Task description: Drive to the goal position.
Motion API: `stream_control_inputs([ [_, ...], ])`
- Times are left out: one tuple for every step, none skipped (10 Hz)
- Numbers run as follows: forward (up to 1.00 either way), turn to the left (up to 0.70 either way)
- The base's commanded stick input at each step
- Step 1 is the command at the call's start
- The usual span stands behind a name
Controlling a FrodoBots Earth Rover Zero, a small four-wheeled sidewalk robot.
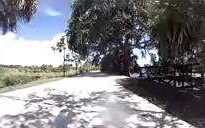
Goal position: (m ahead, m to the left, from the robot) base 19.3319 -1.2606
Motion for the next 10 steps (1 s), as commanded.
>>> stream_control_inputs([
  [0.85,0.0],
  [0.85,0.0],
  [0.85,0.0],
  [0.85,0.0],
  [0.85,0.0],
  [0.85,0.0],
  [0.85,0.0],
  [0.85,0.0],
  [0.85,0.23],
  [0.85,0.34],
])
